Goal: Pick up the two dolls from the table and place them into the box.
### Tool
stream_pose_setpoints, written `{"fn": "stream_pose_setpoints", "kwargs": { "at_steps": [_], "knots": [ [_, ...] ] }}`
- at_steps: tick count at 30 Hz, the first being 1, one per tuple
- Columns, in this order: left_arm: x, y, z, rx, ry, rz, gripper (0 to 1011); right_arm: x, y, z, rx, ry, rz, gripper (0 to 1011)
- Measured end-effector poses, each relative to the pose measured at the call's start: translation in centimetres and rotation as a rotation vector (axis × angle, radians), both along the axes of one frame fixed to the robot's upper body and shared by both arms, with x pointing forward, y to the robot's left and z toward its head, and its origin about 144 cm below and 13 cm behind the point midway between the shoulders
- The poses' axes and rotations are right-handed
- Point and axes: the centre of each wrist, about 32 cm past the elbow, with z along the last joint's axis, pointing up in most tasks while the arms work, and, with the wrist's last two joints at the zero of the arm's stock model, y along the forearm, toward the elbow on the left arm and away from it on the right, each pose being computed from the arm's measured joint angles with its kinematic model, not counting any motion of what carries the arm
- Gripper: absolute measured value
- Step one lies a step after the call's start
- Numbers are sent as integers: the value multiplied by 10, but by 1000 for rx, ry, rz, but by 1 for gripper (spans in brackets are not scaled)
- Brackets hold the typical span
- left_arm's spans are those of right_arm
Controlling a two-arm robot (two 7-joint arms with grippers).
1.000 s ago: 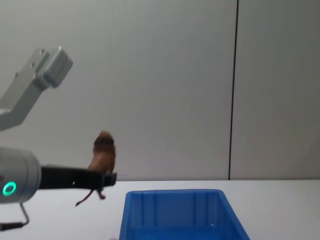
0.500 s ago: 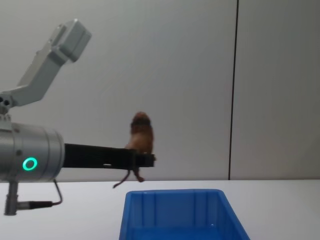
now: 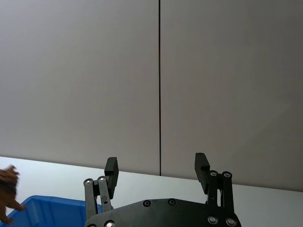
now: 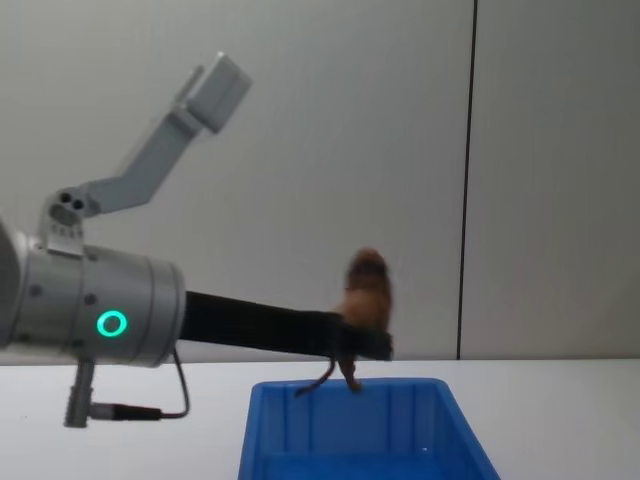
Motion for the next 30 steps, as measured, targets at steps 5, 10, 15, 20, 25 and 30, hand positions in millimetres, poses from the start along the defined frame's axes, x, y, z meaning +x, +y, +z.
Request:
{"fn": "stream_pose_setpoints", "kwargs": {
  "at_steps": [5,10,15,20,25,30],
  "knots": [
    [10,-6,-1,0,45,-74,526,0,0,0,0,0,0,1001],
    [15,-10,-2,1,70,-116,666,0,0,0,0,0,0,1001],
    [20,-12,-3,1,91,-146,816,0,0,0,0,0,0,1001],
    [21,-13,-3,1,97,-157,948,0,0,0,0,0,0,1001],
    [20,-12,-2,4,81,-144,1001,0,0,0,0,0,0,1001],
    [14,-10,1,5,37,-108,1001,0,0,0,0,0,0,1001]
  ]
}}
